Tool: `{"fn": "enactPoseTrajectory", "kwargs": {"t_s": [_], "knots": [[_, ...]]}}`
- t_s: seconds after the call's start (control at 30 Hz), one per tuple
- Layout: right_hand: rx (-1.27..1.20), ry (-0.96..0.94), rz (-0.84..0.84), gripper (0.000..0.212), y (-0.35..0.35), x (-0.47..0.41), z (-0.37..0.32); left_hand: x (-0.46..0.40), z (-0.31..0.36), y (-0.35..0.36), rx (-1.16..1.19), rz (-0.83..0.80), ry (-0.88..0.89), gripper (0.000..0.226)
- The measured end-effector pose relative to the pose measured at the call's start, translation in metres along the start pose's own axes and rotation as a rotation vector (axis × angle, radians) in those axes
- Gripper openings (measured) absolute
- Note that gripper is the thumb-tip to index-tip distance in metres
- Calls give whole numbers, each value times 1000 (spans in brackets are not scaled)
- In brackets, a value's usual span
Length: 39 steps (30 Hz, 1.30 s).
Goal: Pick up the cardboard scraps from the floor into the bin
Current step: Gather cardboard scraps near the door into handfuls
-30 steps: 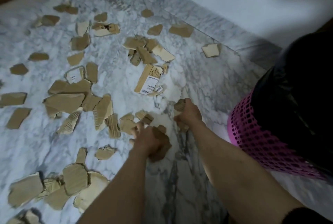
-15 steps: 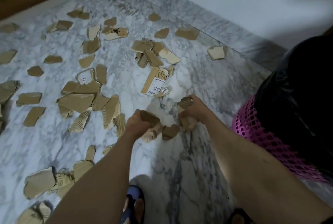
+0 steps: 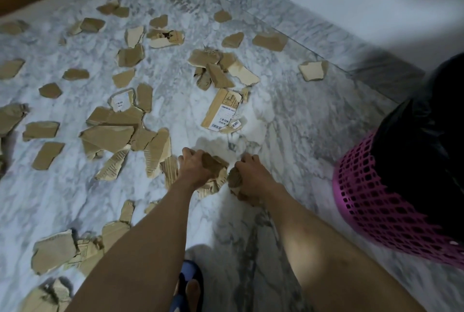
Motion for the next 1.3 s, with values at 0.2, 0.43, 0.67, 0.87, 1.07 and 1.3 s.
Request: {"fn": "enactPoseTrajectory", "kwargs": {"t_s": [0.2, 0.43, 0.67, 0.87, 1.07, 1.3], "knots": [[-330, 223, 211, 38, -30, -22, 27, -18, 9, -13, 216, -27, -49, 39], [-876, 521, 464, 34, -79, -53, 87, -95, 66, -52, 279, 25, 18, 43], [-873, 588, 433, 51, -73, -79, 107, -136, 94, -16, 37, 34, -41, 66], [-977, 607, 349, 36, -61, -75, 96, -128, 98, -25, 117, 26, -38, 45], [-1010, 491, 230, 38, -67, -72, 60, -112, 53, -44, 417, -82, -155, 60], [-736, 337, -18, 71, -48, -75, -11, -82, -36, -81, 534, -65, -273, 39]]}}
Point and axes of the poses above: each hand's wrist, its own x-axis away from the middle knuckle, its own y-axis out of the palm, z = x × y, the point moved 7 cm from there along -x, towards the middle knuckle, and after that the axes turned 10 degrees about z, right-handed, at the moved point
